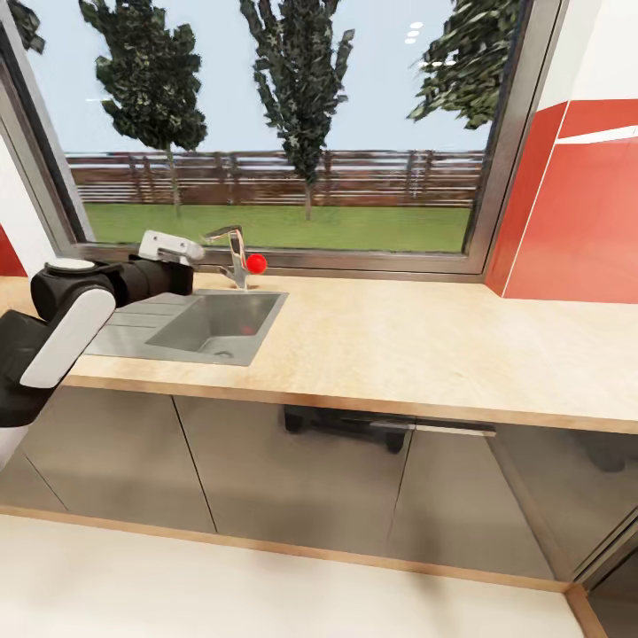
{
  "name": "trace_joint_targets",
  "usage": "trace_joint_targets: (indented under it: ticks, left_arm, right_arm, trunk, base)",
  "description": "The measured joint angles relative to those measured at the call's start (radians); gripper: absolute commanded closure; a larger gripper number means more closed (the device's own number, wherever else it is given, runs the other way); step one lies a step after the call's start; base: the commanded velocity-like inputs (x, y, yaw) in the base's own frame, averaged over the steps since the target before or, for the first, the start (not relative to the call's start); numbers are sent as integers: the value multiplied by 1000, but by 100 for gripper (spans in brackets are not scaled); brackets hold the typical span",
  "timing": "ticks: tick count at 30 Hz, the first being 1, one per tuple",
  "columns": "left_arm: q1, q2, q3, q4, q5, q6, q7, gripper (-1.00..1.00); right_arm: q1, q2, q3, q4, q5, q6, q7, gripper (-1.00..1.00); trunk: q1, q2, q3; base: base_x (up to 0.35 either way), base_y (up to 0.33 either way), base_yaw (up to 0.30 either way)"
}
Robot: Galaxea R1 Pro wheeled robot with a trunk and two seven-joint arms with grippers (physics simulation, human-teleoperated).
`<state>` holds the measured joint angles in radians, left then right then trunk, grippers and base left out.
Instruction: Set up a coffee station on the kitchen countertop: keep the coffee maker on the countertop, move the bottle of coffee from the kitchen shelf to the counter next to the coffee maker, place a paper coffee filter on top of the coffee maker, put the saucer next to the coffee maker with the coffee cup on the saucer, and place the electric kettle next to the coffee maker.
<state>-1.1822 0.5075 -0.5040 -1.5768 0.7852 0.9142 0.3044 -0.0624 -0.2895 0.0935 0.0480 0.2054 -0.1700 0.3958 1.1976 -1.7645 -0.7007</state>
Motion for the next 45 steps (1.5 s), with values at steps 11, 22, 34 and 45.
trace_joint_targets:
  ticks: [11,22,34,45]
  left_arm:
    - [69,55,-4,-8,3,-244,14,100]
    - [185,142,-6,-9,4,-433,-108,100]
    - [192,148,-9,-10,4,-439,-116,100]
    - [193,148,-8,-8,4,-437,-116,100]
  right_arm:
    - [0,0,0,0,0,0,1,-100]
    - [0,0,0,0,0,0,0,-100]
    - [0,0,0,0,0,-1,0,-100]
    - [0,0,0,0,0,-1,-1,-100]
  trunk:
    - [0,0,0]
    - [0,0,0]
    - [0,0,0]
    - [0,0,0]
  base:
    - [0,0,0]
    - [0,0,0]
    - [0,0,52]
    - [0,0,248]
